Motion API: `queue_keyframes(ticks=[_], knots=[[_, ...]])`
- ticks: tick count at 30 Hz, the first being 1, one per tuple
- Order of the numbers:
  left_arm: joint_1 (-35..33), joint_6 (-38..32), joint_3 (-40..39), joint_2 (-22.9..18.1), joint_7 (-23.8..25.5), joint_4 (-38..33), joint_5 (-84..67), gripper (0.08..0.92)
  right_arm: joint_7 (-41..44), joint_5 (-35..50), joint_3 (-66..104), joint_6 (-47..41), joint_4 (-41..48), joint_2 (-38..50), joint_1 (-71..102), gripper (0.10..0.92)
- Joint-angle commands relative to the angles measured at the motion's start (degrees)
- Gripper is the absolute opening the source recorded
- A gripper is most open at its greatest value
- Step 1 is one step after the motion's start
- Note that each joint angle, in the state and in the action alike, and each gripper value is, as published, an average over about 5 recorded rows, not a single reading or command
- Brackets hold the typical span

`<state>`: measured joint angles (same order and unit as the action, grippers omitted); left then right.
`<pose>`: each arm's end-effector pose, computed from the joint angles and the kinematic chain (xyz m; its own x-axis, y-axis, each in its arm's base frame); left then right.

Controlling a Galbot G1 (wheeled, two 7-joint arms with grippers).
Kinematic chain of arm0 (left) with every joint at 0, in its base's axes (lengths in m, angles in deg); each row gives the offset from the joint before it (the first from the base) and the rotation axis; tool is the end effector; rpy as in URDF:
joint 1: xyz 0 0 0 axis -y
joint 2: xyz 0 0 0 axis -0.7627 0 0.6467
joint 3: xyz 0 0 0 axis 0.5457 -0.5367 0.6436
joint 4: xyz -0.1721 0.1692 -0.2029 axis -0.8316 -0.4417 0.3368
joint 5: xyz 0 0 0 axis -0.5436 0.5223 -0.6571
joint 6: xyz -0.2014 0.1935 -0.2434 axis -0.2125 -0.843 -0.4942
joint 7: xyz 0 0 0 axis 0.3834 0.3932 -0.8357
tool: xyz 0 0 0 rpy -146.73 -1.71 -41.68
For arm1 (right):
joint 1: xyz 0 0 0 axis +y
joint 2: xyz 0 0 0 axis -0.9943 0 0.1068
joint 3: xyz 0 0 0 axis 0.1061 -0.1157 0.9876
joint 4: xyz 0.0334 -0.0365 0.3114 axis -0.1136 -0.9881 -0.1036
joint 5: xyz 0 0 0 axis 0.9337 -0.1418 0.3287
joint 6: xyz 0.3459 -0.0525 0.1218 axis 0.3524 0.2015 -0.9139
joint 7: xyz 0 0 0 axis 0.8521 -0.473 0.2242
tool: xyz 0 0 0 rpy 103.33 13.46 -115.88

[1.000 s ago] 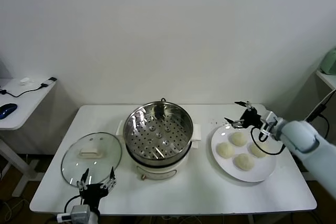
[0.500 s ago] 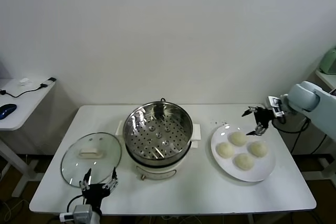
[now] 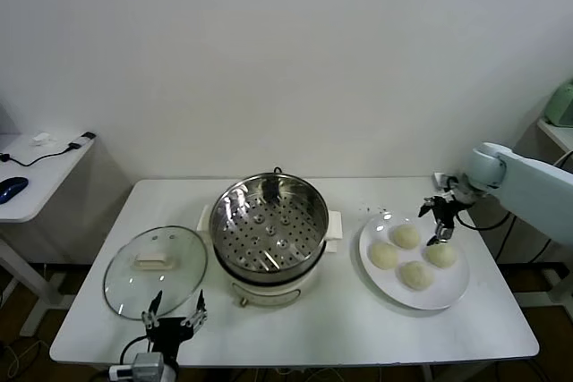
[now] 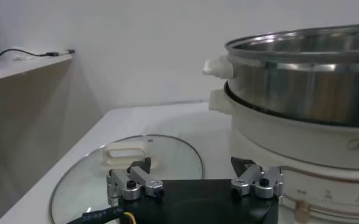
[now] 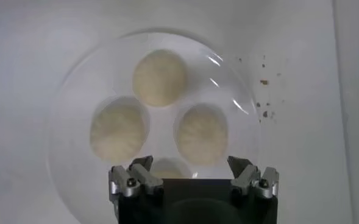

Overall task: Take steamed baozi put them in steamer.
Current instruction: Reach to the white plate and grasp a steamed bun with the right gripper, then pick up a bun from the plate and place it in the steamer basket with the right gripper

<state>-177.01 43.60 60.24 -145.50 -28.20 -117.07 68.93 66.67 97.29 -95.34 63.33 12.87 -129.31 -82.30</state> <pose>0.1723 0.0160 -0.3233 -0.9241 -0.1198 0.3629 -0.0865 0.9905 0.1067 0.5600 -0.1782 -0.1955 -0.1150 -0.1156 0.9866 -0.9923 0.0603 -0.1086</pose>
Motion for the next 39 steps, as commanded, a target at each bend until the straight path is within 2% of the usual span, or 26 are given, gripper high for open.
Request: queue_keyframes(ticks=[1,15,22,30,35,39], knots=[[-0.21,-0.21,-0.24,-0.17,0.02,0.63,0.58,0.823,-0.53,-1.72,1.45,-0.49,8.99,-6.6,3.64,0.823],[-0.5,-0.48,-0.42,-0.32,-0.17,0.99,0.7,0.823,-1.48,-3.63,5.03,-0.5,12.16,-8.77,6.72,0.812],[-0.55,-0.63,-0.56,-0.42,-0.3,0.94,0.83,0.823,-0.79,-3.17,5.55,0.44,10.3,-8.0,6.33,0.674],[-1.04,-0.99,-1.48,-1.13,-0.3,0.35,1.91,0.823,0.75,-1.86,-1.13,2.9,2.14,-3.48,-4.36,0.645],[-1.31,-1.25,-2.11,-1.35,-0.37,0.07,2.36,0.823,2.19,3.59,-9.72,6.14,-7.21,-1.73,-19.85,0.645],[-1.41,-1.27,-2.34,-1.19,-0.35,-0.34,2.63,0.823,3.16,8.87,-16.18,9.92,-14.47,-4.79,-32.75,0.645]])
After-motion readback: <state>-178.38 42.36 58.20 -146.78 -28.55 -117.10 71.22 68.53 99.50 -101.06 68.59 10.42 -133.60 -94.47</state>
